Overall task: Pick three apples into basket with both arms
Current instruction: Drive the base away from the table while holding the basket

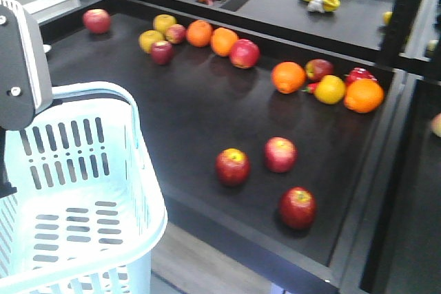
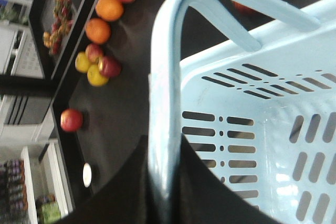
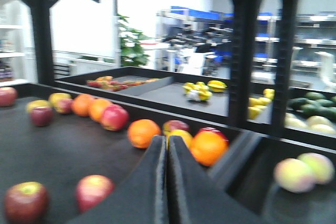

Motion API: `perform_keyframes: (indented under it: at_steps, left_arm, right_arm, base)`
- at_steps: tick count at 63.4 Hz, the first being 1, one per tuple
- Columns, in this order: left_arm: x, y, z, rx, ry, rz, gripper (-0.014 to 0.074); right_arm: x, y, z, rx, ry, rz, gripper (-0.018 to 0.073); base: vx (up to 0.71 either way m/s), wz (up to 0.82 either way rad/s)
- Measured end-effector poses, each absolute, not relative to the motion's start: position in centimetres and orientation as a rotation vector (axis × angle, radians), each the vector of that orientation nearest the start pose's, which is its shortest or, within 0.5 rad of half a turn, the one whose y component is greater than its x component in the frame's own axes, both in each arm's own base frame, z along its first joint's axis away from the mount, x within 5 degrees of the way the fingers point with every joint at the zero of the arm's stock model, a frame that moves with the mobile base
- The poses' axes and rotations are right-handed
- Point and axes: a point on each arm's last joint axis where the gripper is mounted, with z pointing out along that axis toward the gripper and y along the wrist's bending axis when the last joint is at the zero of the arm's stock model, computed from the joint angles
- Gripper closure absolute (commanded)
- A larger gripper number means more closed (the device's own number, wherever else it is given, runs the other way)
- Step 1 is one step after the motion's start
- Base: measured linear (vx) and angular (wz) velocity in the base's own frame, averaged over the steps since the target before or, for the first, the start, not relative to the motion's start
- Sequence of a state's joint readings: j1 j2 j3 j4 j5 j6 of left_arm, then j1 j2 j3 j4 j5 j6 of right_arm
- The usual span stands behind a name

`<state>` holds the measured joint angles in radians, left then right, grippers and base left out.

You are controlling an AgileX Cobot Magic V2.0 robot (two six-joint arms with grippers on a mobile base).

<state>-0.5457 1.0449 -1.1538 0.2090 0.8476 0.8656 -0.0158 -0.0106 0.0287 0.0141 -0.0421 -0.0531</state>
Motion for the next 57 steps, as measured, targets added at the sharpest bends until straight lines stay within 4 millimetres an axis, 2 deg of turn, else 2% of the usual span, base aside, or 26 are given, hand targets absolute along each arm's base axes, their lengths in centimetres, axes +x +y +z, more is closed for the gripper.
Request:
perform_keyframes:
  at_steps: [57]
  left_arm:
    - [18.28,-9.45,40.33,1.501,1.657,0.425,0.0603]
  right_arm:
    - [5.63,-0.09,20.79,-0.016,1.460,-0.045,0.0566]
  base:
    - [-0.04,0.55]
